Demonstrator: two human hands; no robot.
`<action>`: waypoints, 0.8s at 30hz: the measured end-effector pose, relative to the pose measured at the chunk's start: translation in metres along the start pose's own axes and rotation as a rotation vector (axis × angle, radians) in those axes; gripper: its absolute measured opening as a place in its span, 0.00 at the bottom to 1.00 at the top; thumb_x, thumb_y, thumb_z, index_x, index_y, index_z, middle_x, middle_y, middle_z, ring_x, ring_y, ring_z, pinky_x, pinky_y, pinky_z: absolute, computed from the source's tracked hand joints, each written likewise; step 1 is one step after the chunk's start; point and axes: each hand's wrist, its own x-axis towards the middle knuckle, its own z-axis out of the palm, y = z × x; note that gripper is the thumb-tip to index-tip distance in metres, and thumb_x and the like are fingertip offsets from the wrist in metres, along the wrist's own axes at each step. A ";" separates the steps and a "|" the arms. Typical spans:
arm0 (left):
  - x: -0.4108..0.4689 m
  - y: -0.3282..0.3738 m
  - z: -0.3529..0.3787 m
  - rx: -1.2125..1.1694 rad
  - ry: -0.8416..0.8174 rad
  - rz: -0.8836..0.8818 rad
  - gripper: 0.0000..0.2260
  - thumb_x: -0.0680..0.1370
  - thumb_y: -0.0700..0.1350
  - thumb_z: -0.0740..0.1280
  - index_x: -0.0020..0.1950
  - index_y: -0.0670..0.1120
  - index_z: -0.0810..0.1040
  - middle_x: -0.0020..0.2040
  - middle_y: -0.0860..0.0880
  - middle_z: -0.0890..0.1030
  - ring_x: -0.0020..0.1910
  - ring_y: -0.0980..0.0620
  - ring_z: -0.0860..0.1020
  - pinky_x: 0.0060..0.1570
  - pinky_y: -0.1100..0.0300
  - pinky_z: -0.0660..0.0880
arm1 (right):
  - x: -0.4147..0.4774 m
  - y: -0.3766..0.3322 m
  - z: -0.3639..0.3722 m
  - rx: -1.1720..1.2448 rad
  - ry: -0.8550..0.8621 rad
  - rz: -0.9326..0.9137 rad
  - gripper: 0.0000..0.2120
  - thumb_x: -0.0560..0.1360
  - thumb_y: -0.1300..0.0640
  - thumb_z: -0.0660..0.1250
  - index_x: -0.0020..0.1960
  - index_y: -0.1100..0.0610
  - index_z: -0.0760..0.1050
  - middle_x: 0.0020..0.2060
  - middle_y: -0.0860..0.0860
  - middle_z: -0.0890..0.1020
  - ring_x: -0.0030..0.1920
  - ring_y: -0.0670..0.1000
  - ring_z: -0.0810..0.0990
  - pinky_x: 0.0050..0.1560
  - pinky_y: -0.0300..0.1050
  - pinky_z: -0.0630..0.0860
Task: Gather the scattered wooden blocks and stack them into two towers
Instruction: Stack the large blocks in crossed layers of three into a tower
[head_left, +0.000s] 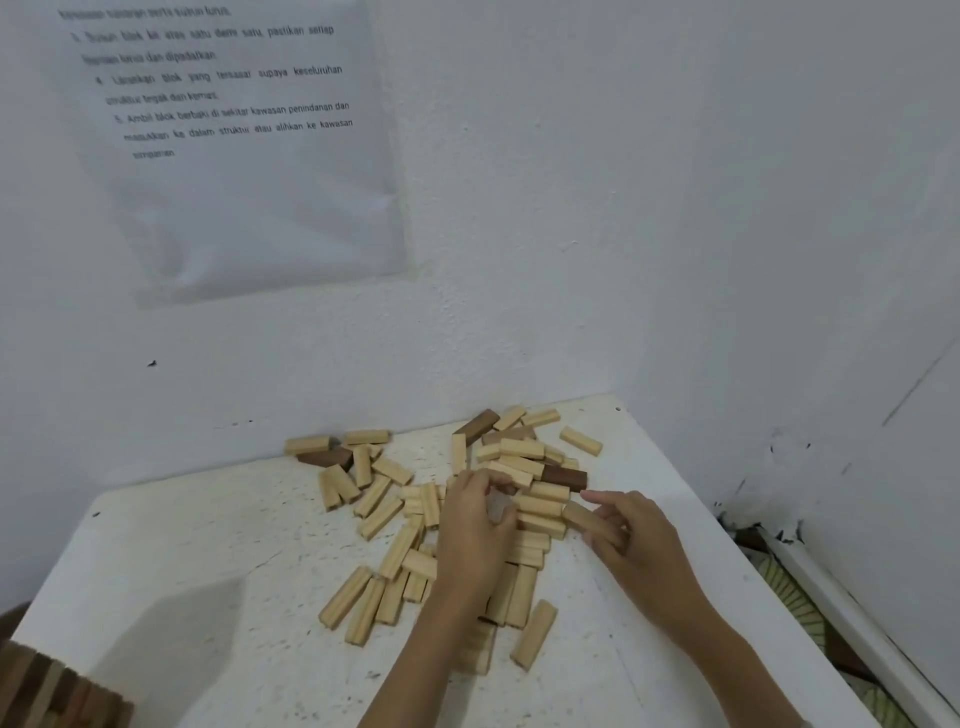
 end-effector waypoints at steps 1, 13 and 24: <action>0.002 -0.001 0.003 0.002 0.024 -0.008 0.09 0.75 0.39 0.70 0.52 0.49 0.77 0.50 0.54 0.75 0.50 0.58 0.71 0.55 0.61 0.71 | 0.001 -0.001 -0.002 0.067 0.004 0.014 0.22 0.74 0.65 0.70 0.57 0.41 0.71 0.45 0.45 0.76 0.47 0.42 0.74 0.50 0.31 0.70; 0.019 -0.003 0.012 0.083 0.096 -0.011 0.08 0.74 0.43 0.73 0.47 0.49 0.74 0.45 0.53 0.77 0.49 0.53 0.73 0.53 0.55 0.73 | 0.034 0.004 0.012 0.063 0.032 0.161 0.17 0.74 0.68 0.67 0.57 0.51 0.74 0.44 0.52 0.69 0.38 0.42 0.72 0.40 0.27 0.69; 0.008 -0.003 -0.007 -0.059 0.162 -0.001 0.12 0.72 0.40 0.73 0.50 0.50 0.75 0.44 0.55 0.75 0.46 0.58 0.75 0.43 0.66 0.73 | 0.043 0.013 0.015 -0.038 0.082 0.132 0.11 0.70 0.56 0.76 0.51 0.52 0.79 0.46 0.48 0.72 0.44 0.39 0.73 0.39 0.26 0.68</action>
